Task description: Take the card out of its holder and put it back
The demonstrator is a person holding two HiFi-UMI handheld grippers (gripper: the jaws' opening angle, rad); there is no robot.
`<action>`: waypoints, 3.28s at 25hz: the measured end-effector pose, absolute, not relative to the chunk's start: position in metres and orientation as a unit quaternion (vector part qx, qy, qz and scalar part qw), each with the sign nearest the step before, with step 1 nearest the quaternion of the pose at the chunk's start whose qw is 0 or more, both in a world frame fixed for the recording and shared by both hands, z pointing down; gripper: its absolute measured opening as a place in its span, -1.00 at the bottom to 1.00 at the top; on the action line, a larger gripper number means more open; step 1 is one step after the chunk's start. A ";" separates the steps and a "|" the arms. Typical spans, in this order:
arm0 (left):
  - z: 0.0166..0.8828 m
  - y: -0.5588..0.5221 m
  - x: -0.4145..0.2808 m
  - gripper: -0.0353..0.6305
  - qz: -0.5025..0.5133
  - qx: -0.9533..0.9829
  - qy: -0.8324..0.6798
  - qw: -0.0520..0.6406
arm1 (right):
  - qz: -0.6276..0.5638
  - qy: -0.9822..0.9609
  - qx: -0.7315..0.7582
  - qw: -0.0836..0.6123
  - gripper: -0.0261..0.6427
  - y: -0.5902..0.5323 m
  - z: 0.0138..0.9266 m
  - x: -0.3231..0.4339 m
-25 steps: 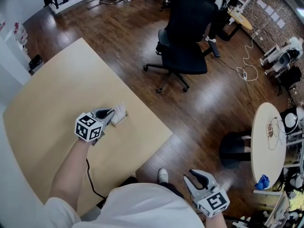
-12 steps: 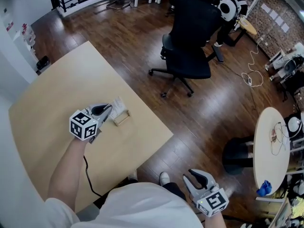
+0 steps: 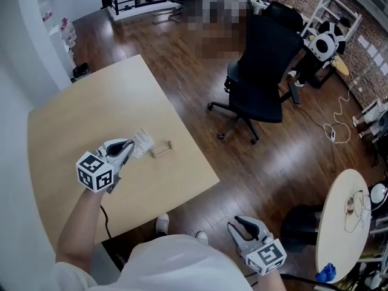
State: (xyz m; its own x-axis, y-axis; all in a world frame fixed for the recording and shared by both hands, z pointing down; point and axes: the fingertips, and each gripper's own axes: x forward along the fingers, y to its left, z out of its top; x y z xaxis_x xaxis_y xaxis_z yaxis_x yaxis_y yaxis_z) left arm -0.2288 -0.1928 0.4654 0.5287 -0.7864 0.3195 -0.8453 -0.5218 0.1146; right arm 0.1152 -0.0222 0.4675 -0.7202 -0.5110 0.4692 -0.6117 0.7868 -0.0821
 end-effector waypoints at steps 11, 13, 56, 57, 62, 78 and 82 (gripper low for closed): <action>0.446 -0.054 -0.226 -0.85 0.082 0.790 -0.591 0.139 | 0.082 -0.956 0.184 0.213 -0.60 -0.033 0.477 0.141; 0.446 -0.028 -0.218 -0.85 0.072 0.775 -0.611 0.145 | 0.077 -0.960 0.162 0.215 -0.60 -0.032 0.479 0.146; 0.461 -0.187 -0.201 -0.85 0.143 0.894 -0.406 0.121 | 0.125 -0.917 0.308 0.218 -0.60 -0.032 0.471 0.131; 0.465 -0.193 -0.202 -0.85 0.145 0.898 -0.397 0.121 | 0.128 -0.914 0.315 0.220 -0.60 -0.031 0.470 0.127; 0.487 -0.224 -0.206 -0.85 0.154 0.913 -0.357 0.124 | 0.139 -0.898 0.348 0.228 -0.60 -0.024 0.467 0.107; 0.544 -0.274 -0.194 -0.85 0.162 0.927 -0.306 0.145 | 0.164 -0.864 0.406 0.249 -0.60 -0.009 0.467 0.090; 0.550 -0.274 -0.195 -0.85 0.161 0.925 -0.307 0.155 | 0.167 -0.860 0.409 0.254 -0.60 -0.012 0.466 0.092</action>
